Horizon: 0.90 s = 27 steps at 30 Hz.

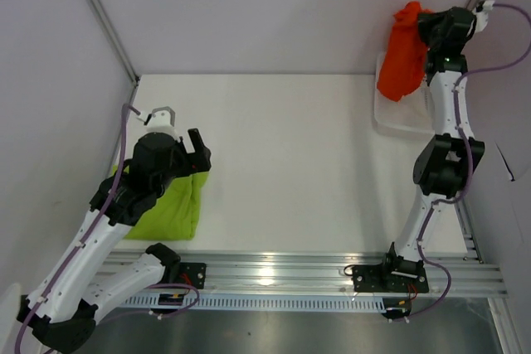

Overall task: Fold and stack the shorts
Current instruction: Grab the shorts from the pile, then move the shorts to the center of the board

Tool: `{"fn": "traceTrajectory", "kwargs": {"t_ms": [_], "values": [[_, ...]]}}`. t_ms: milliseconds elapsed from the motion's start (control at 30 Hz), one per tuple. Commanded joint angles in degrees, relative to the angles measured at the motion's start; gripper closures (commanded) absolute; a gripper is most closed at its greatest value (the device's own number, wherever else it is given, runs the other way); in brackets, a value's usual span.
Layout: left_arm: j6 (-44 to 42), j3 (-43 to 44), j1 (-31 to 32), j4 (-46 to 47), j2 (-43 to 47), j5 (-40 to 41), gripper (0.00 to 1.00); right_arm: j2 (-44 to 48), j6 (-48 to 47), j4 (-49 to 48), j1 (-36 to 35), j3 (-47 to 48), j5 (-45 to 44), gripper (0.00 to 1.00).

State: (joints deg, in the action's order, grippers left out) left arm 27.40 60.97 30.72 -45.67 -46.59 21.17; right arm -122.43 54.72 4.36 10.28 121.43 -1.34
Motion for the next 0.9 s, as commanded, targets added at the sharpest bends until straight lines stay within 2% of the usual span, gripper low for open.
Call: {"fn": "traceTrajectory", "kwargs": {"t_ms": [0, 267, 400, 533, 633, 733, 767, 867], "values": [[-0.7, 2.6, -0.4, 0.4, 1.3, -0.1, 0.01, 12.0, -4.5, -3.8, -0.6, 8.3, 6.1, 1.0], [0.7, 2.7, -0.4, 0.0, 3.0, -1.6, 0.01, 26.2, -4.1, 2.8, -3.8, 9.8, 25.5, 1.0], [1.3, 3.1, -0.4, -0.4, 3.4, -1.3, 0.01, 33.1, -5.1, 3.3, -9.7, 2.6, 33.1, 1.0], [1.7, 3.3, -0.4, -0.2, 4.0, -2.0, 0.01, 40.4, -7.1, 5.3, -15.1, -9.3, 35.0, 1.0], [2.3, 3.4, -0.4, 0.0, 4.5, -2.7, 0.01, 44.1, -6.6, 6.5, -18.5, -14.3, 36.8, 1.0], [2.7, 2.9, -0.4, 0.5, 5.2, -2.8, 0.01, 48.3, -8.2, 9.3, -26.0, -21.6, 33.3, 1.0], [3.0, 2.9, -0.4, 0.6, 5.5, -2.7, 0.01, 49.7, -8.5, 9.2, -28.1, -26.5, 30.2, 1.0], [3.3, 2.5, -0.4, 1.2, 6.3, -2.8, 0.01, 54.8, -8.5, 8.3, -35.5, -33.3, 24.0, 1.0]]}}
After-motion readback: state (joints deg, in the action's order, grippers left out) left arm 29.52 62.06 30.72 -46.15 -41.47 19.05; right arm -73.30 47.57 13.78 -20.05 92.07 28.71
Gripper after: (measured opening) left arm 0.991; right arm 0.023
